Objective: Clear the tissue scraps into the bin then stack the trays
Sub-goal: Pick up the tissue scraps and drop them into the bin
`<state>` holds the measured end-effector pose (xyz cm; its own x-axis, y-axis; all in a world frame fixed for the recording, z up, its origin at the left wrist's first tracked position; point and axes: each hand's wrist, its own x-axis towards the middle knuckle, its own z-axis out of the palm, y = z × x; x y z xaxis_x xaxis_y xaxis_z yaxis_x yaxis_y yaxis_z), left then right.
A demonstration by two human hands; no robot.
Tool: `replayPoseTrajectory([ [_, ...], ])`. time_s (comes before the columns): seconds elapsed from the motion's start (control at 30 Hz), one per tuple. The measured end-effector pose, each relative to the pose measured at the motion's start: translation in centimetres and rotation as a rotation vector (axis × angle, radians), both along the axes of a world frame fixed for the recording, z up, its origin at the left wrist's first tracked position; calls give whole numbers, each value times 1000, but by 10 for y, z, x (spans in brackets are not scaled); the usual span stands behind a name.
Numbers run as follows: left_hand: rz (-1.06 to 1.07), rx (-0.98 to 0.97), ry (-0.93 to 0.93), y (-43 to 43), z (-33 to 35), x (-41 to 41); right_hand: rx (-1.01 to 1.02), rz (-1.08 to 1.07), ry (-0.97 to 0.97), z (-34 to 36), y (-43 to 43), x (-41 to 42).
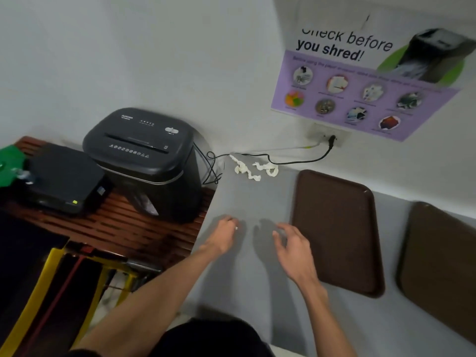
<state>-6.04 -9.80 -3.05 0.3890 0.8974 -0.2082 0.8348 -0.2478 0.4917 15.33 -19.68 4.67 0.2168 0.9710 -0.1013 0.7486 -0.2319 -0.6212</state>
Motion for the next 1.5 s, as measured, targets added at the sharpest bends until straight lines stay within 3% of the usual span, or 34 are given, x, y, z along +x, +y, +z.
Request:
replayPoseTrajectory([
  [0.2,129,-71,-220,27,27,-36,-150,99,-108,-13,76,-18],
  [0.4,266,-76,-277,50,41,-63,-214,85,-305,-27,187,-17],
  [0.67,303,-81,-308,79,45,-71,-271,125,-358,-62,291,8],
  [0.77,276,-90,-289,95,47,-63,-253,132,-406,-77,287,11],
  [0.93,234,-134,-297,125,59,-36,-205,-29,-380,-86,240,21],
  [1.13,265,-289,-420,128,59,0,-178,-127,-137,-39,180,10],
  [1.23,354,-448,-605,118,61,19,-92,-51,-50,-17,155,-17],
  [1.33,419,-519,-674,107,52,33,-21,41,-53,-9,146,-52],
  [1.5,653,-673,-809,101,56,37,13,-1,41,-10,155,-83],
])
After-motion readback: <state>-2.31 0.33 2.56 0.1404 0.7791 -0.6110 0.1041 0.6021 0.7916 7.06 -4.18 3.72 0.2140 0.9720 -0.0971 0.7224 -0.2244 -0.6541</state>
